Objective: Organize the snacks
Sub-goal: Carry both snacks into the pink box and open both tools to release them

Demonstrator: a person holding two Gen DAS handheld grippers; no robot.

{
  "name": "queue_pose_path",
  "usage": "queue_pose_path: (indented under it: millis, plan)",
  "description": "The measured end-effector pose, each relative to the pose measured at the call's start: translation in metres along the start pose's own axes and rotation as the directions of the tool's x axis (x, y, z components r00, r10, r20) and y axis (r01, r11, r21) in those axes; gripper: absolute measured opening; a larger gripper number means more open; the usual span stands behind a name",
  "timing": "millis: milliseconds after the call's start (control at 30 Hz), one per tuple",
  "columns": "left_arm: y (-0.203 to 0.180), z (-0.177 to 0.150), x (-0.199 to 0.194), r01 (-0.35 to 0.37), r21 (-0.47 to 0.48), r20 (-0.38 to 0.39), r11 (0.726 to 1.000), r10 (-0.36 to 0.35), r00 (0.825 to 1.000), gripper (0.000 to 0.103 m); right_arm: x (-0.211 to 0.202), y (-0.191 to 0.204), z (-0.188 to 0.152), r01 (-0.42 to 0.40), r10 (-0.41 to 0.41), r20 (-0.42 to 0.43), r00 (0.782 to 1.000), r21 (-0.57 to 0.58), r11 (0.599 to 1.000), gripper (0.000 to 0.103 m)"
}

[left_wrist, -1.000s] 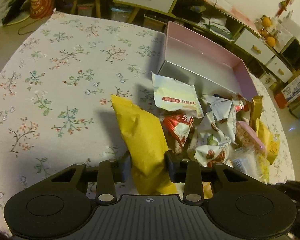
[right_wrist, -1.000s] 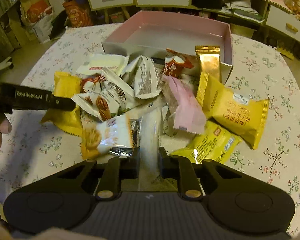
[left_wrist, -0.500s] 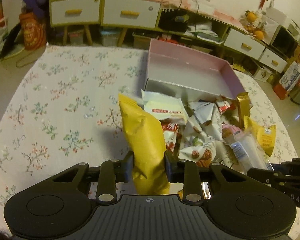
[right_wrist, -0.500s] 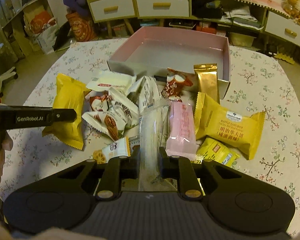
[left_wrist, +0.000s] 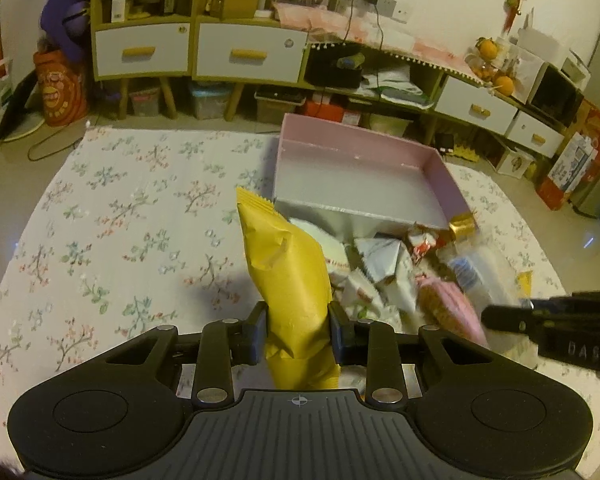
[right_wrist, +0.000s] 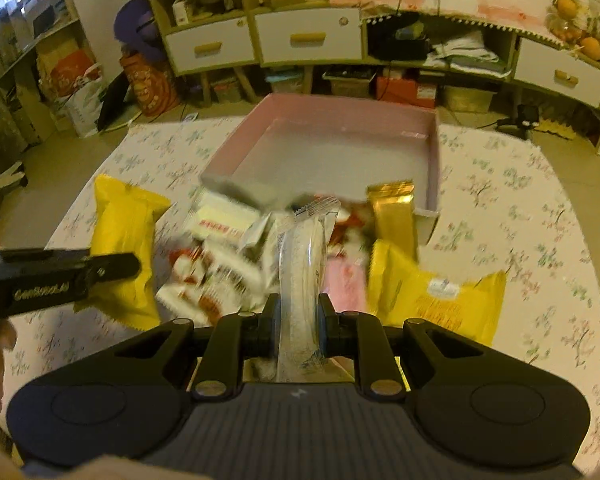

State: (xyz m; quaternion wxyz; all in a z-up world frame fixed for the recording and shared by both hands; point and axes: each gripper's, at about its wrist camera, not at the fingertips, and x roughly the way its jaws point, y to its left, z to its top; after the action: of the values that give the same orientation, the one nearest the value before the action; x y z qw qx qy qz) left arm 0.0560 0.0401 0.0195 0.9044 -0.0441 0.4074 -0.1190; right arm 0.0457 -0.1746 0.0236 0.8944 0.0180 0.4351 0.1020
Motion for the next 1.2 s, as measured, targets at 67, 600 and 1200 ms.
queue_pose_path:
  millis: [67,600,1200]
  plan:
    - [-0.003,0.009,0.003,0.004,0.011,0.009,1.000,-0.004,1.000,0.028,0.003,-0.008,0.010,0.018,-0.018,0.005,1.000,0.015,1.000,0.016]
    - [-0.036,0.097,0.084,0.013,0.138,0.082,0.990,-0.025,0.996,0.028,0.049,-0.061,0.071,0.010,-0.020,0.086,0.996,0.119,0.993,0.016]
    - [-0.016,0.097,0.137,-0.065,0.121,-0.054,0.990,0.072,0.996,0.029,0.098,-0.068,0.083,0.040,-0.042,0.008,0.999,0.138,0.990,0.016]
